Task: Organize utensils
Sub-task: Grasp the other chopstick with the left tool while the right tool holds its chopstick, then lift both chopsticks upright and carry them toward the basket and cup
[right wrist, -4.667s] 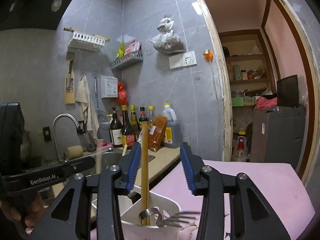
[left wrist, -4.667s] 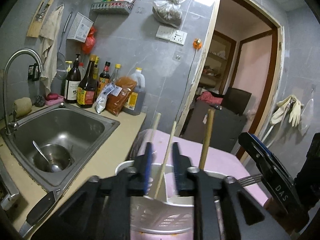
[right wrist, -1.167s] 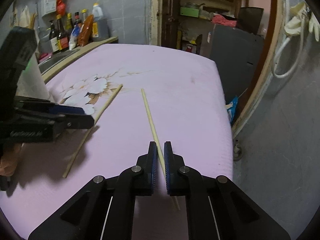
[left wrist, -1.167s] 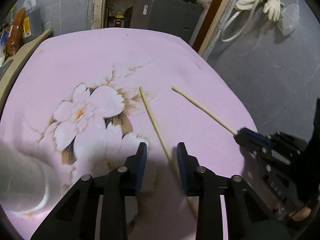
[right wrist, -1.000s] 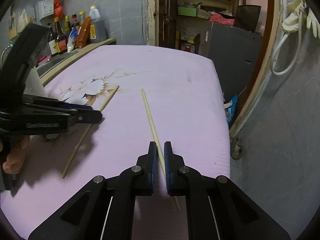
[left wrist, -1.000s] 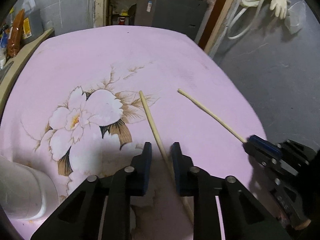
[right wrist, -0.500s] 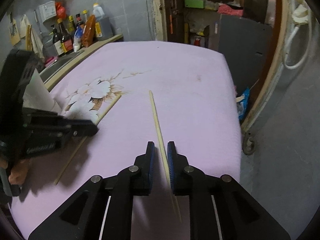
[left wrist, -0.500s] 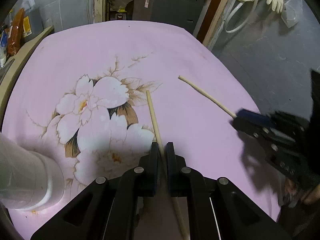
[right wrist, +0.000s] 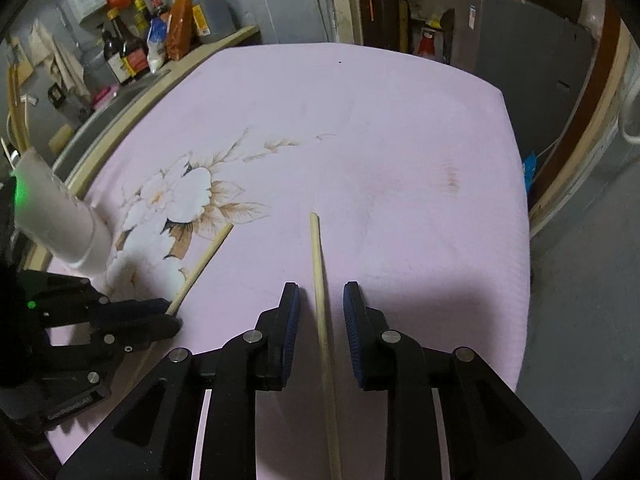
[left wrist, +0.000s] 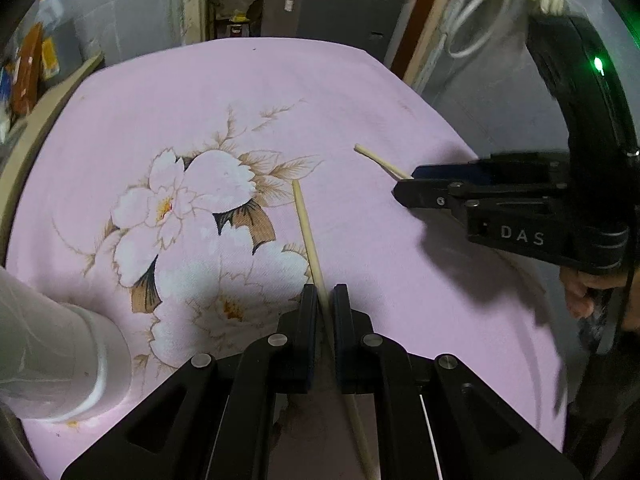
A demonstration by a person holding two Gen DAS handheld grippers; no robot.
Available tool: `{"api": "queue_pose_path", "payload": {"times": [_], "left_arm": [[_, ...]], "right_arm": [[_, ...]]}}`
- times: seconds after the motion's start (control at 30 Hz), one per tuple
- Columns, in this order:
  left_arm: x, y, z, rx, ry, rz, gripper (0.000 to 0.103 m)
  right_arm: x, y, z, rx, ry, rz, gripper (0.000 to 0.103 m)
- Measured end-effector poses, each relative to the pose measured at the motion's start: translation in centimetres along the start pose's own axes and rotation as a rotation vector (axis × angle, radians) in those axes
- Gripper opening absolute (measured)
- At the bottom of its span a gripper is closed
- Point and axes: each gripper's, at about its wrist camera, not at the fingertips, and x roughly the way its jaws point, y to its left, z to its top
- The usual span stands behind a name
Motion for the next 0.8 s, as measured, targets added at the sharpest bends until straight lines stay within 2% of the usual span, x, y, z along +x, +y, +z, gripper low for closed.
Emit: {"api": "queue_pose_path", "payload": {"times": [0.03,0.07,0.17,0.3,0.4,0.57,0.67,0.8], "left_arm": [[0.0,-0.2,0.0,0.007,0.002,0.012,0.005],[0.0,-0.3,-0.1,0.011,0.004,0.018,0.005],[-0.3,-0.3,-0.4,-0.011,0.01,-0.015,0.003],[-1.9,-0.4,-1.8,-0.012,-0.057,-0.084,0.002],[-3.6,-0.9,-3.1,0.012,-0.146,-0.092,0.002],[-7.7,-1.5,-5.8,0.033,-0.361,-0.086,0.002],[-10.6,-1.5,-7.2,0.031,-0.513,-0.062,0.002],[-13.8,-1.1,-7.8,0.001,-0.656,-0.012,0.002]], "right_arm": [[0.0,0.3,0.0,-0.008,0.008,-0.016,0.015],[-0.1,0.4,0.0,-0.001,0.016,-0.01,0.005],[-0.4,0.7,0.0,0.022,0.004,-0.016,0.003],[-2.6,0.7,-1.6,0.104,-0.108,0.047,0.003],[-5.7,1.4,-3.7,0.129,-0.255,0.07,0.003],[-10.9,4.6,-7.9,0.083,-0.548,-0.001,0.003],[-13.1,6.5,-9.2,0.078,-0.689,-0.017,0.003],[-15.0,8.0,-9.5,0.093,-0.819,0.01,0.003]]}}
